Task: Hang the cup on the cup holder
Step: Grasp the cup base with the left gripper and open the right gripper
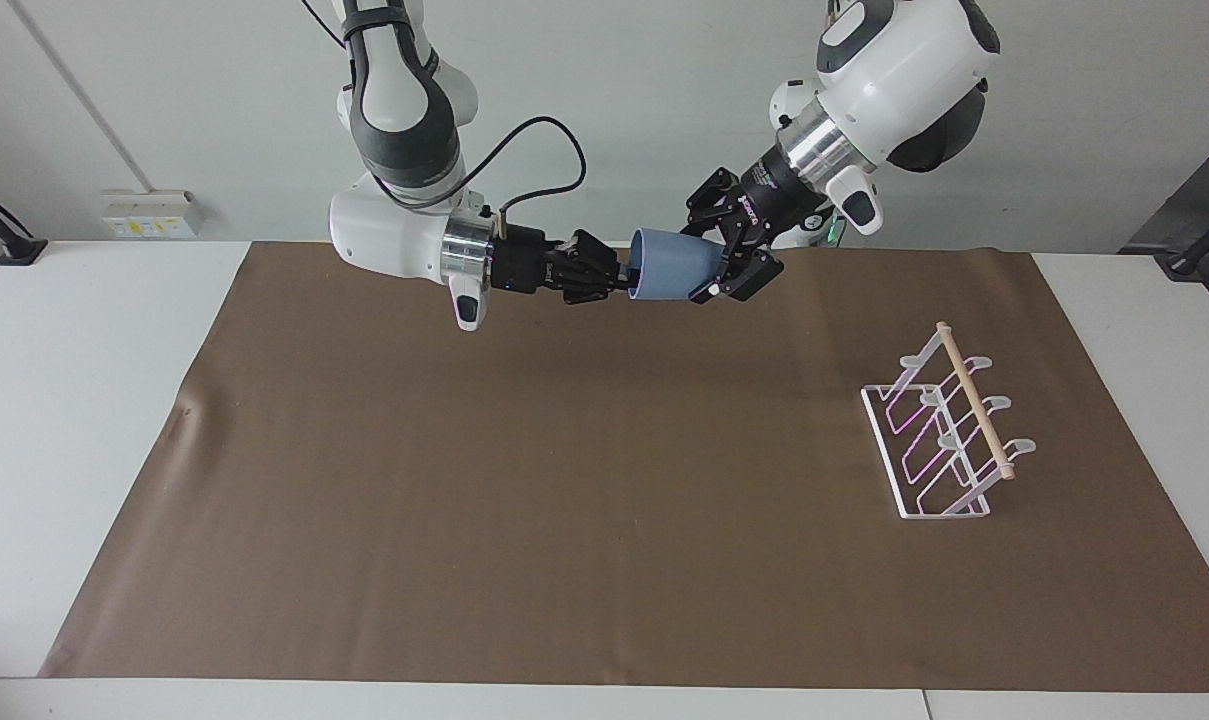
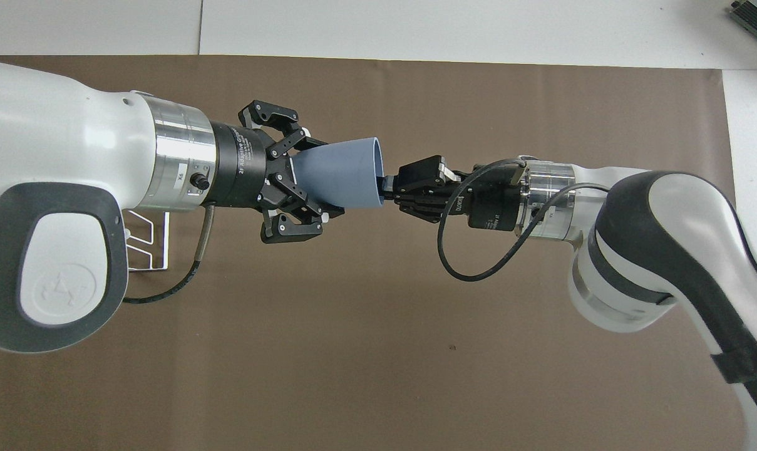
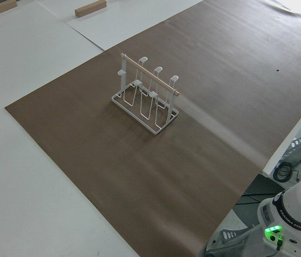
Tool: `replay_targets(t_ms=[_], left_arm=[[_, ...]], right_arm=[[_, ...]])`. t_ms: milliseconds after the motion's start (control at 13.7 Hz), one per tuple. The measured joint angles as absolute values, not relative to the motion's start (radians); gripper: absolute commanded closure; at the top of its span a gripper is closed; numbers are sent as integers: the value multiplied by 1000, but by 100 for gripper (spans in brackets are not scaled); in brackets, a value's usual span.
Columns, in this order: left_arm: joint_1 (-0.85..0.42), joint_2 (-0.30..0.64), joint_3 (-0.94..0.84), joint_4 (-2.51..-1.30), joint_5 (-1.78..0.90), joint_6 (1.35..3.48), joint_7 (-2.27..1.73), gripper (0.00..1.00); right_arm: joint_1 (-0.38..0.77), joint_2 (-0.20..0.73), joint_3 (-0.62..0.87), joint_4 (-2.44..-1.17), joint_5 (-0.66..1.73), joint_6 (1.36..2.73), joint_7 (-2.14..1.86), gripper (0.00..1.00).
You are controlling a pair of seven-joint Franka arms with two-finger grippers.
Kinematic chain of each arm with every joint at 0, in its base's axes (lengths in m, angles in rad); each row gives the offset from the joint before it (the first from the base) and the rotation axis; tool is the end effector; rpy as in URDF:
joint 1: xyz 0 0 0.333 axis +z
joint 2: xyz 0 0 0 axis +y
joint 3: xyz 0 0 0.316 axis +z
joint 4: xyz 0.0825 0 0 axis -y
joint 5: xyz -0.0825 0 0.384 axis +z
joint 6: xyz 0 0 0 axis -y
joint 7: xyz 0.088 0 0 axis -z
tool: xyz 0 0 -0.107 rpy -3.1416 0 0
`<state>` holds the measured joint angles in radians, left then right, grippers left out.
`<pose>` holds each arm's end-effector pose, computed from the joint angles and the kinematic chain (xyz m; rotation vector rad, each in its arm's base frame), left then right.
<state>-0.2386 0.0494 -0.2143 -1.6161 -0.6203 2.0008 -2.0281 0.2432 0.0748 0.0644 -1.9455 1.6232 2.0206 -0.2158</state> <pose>0.5319 -0.2944 0.6305 1.6482 1.9644 -0.6322 0.5566 0.2368 0.4979 -1.6895 0.2878 0.0694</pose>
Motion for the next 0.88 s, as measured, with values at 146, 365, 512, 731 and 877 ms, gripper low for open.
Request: replay_targets(t_ms=[146,365,512,731,877], left_arm=[[-240,49,-215,-1615,-612,2001,-2028,100],[-243,49,-217,-1613,-580,2000,-2028,100],[-244,48,-219,-1614,-552,1999,-2028,100],[-244,48,-218,-1614,-538,1998,-2016,100],[-244,48,-218,-1614,-505,1995,-2001,100]], right_arm=[[243,75,64,-1946,1623,2021,-216,100],[244,75,65,-1948,1623,2021,-206,47],[242,75,64,-1946,1624,2023,-189,45],[242,75,60,-1945,1624,2023,-176,38],[240,75,58,-1945,1624,2023,-171,30]])
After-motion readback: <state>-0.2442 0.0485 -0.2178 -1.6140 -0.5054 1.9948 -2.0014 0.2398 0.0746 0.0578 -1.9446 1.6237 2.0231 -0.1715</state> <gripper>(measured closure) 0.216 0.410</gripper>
